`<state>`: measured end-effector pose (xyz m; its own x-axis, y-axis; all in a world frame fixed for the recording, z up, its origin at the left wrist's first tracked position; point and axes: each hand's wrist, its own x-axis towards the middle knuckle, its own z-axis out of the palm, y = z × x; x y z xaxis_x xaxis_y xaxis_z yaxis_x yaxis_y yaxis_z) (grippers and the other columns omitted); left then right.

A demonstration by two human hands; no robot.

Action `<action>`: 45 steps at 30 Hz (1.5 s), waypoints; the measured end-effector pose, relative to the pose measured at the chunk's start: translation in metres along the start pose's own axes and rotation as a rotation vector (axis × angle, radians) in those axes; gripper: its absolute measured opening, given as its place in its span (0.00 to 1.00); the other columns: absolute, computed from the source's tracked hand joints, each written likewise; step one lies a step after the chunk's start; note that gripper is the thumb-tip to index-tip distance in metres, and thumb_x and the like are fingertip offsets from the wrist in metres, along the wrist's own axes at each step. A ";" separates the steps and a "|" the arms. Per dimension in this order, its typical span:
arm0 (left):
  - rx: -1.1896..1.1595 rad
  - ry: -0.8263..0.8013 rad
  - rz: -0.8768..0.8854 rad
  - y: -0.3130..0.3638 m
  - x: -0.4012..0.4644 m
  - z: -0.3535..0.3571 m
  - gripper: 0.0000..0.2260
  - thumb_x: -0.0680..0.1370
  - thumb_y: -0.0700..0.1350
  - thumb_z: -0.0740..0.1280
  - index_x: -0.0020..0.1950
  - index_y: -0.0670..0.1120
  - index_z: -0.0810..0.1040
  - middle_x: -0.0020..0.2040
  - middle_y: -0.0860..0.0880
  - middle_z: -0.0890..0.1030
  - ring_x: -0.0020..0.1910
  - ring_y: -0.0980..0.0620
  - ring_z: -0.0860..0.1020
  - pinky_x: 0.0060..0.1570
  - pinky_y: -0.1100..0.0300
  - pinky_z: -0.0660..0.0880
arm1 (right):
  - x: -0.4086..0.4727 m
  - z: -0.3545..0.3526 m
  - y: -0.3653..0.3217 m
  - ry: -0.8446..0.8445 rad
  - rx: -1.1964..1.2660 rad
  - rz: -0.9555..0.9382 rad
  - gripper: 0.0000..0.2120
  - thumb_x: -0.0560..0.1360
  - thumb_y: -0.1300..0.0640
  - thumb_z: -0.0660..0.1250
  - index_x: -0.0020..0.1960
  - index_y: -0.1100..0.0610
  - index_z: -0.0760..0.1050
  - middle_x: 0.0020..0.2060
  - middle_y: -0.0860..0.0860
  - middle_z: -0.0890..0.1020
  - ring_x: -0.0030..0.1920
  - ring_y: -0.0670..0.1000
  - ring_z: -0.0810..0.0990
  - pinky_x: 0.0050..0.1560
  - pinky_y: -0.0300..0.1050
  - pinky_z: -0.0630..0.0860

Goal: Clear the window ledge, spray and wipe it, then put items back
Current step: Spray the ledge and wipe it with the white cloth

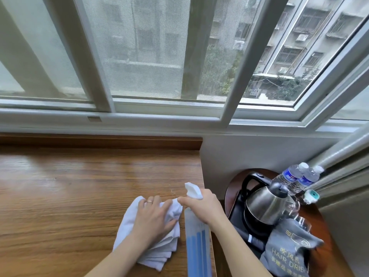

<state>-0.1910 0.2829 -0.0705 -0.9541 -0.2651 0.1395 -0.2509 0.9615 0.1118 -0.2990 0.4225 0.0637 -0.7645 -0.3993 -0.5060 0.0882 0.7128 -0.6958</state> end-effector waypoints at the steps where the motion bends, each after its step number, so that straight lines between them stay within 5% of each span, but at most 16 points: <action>1: 0.000 -0.002 0.008 -0.003 0.005 0.001 0.20 0.70 0.66 0.63 0.52 0.53 0.78 0.40 0.48 0.73 0.39 0.44 0.75 0.42 0.49 0.69 | 0.000 -0.001 0.000 -0.003 -0.002 -0.006 0.24 0.65 0.40 0.71 0.43 0.61 0.78 0.33 0.46 0.75 0.34 0.46 0.70 0.36 0.43 0.67; 7: 0.035 0.062 -0.034 -0.012 0.049 0.001 0.21 0.72 0.66 0.60 0.50 0.51 0.78 0.40 0.46 0.76 0.39 0.43 0.76 0.41 0.50 0.68 | -0.001 -0.006 -0.003 -0.022 -0.045 -0.011 0.19 0.67 0.41 0.70 0.43 0.58 0.80 0.34 0.46 0.77 0.35 0.45 0.72 0.35 0.41 0.67; 14: 0.081 -0.056 -0.125 -0.024 0.098 0.003 0.25 0.71 0.68 0.56 0.51 0.52 0.79 0.41 0.44 0.79 0.41 0.41 0.78 0.40 0.50 0.70 | -0.004 -0.005 -0.003 -0.007 -0.079 -0.028 0.14 0.70 0.46 0.70 0.41 0.58 0.77 0.31 0.46 0.75 0.33 0.45 0.70 0.34 0.41 0.66; 28: -0.023 0.031 -0.104 -0.004 -0.002 -0.002 0.21 0.67 0.62 0.64 0.54 0.52 0.78 0.41 0.47 0.76 0.39 0.43 0.76 0.46 0.48 0.68 | 0.005 -0.007 -0.009 0.011 -0.071 -0.022 0.22 0.69 0.42 0.72 0.47 0.61 0.79 0.35 0.47 0.77 0.35 0.45 0.73 0.36 0.41 0.68; 34: -0.019 0.043 -0.055 -0.012 0.015 0.000 0.19 0.69 0.65 0.64 0.50 0.52 0.79 0.40 0.50 0.75 0.38 0.44 0.76 0.41 0.50 0.68 | 0.015 -0.014 -0.016 -0.004 -0.066 -0.037 0.19 0.70 0.43 0.72 0.48 0.60 0.79 0.36 0.47 0.77 0.36 0.44 0.73 0.36 0.40 0.69; 39: 0.009 0.050 -0.053 -0.023 0.052 0.003 0.19 0.70 0.66 0.62 0.50 0.52 0.78 0.41 0.49 0.77 0.40 0.43 0.77 0.41 0.50 0.68 | 0.024 -0.017 -0.017 -0.033 -0.065 -0.040 0.14 0.69 0.44 0.72 0.36 0.52 0.72 0.30 0.45 0.72 0.31 0.44 0.69 0.33 0.39 0.65; 45: 0.065 0.003 -0.107 -0.040 0.113 0.004 0.23 0.71 0.67 0.58 0.51 0.52 0.80 0.42 0.45 0.80 0.40 0.41 0.79 0.40 0.49 0.70 | 0.032 -0.017 -0.016 -0.054 -0.034 -0.047 0.16 0.68 0.45 0.71 0.32 0.51 0.66 0.28 0.44 0.70 0.30 0.45 0.66 0.34 0.41 0.64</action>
<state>-0.2900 0.2149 -0.0635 -0.9208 -0.3667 0.1332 -0.3615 0.9303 0.0622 -0.3361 0.4077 0.0673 -0.7313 -0.4631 -0.5006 0.0302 0.7114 -0.7022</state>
